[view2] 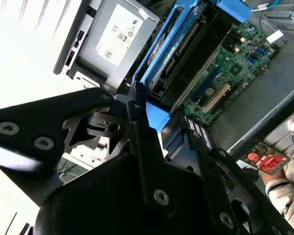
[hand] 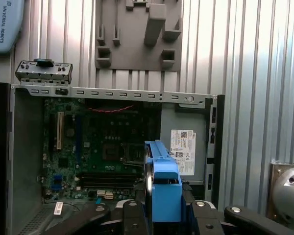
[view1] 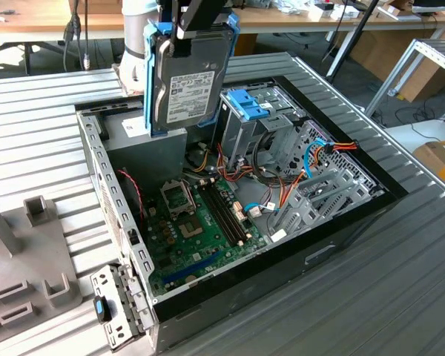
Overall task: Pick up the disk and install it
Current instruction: 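Pick up the disk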
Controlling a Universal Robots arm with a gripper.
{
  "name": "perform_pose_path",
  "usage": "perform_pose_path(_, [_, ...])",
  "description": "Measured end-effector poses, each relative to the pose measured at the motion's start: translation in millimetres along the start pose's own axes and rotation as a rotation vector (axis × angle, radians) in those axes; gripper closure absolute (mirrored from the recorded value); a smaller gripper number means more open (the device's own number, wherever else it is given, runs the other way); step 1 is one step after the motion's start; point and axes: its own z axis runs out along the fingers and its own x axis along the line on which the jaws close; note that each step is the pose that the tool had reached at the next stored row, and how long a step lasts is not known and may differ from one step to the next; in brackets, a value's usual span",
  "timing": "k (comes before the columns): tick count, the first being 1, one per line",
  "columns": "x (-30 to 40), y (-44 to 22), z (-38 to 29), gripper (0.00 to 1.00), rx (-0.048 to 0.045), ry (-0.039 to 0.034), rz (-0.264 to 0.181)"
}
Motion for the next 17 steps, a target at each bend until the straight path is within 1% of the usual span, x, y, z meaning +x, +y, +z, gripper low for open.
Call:
perform_pose_path(1, [1.0,-0.1,-0.1,0.64,0.0000,0.0001,0.000])
perform_pose_path(2, [6.6,0.1,-0.5,0.64,-0.0002,0.0003,0.000])
perform_pose_path(3, [14.9,0.5,-0.9,0.64,0.0001,0.0000,0.000])
perform_pose_path(4, [21.5,0.8,-1.4,0.64,-0.0001,0.0001,0.000])
perform_pose_path(6, [26.5,1.1,-1.6,0.64,0.0000,0.0001,0.000])
perform_pose_path(7, [30.5,1.3,-1.9,0.64,-0.0001,0.0001,0.000])
perform_pose_path(9, [35.9,1.5,-2.2,0.64,-0.0001,0.0002,0.000])
perform_pose_path(11, [45.8,2.0,-2.9,0.64,-0.0001,0.0002,0.000])
perform_pose_path(13, [58.9,2.6,-3.7,0.64,-0.0001,0.0000,0.000])
perform_pose_path(14, [62.8,2.8,-3.9,0.64,0.0000,-0.0004,0.000])
perform_pose_path(15, [68.7,3.1,-4.2,0.64,0.0001,-0.0012,0.000])
perform_pose_path(16, [70.7,3.2,-4.4,0.64,0.0000,-0.0014,0.000])
perform_pose_path(17, [74.7,3.4,-4.6,0.64,0.0001,-0.0023,0.000])
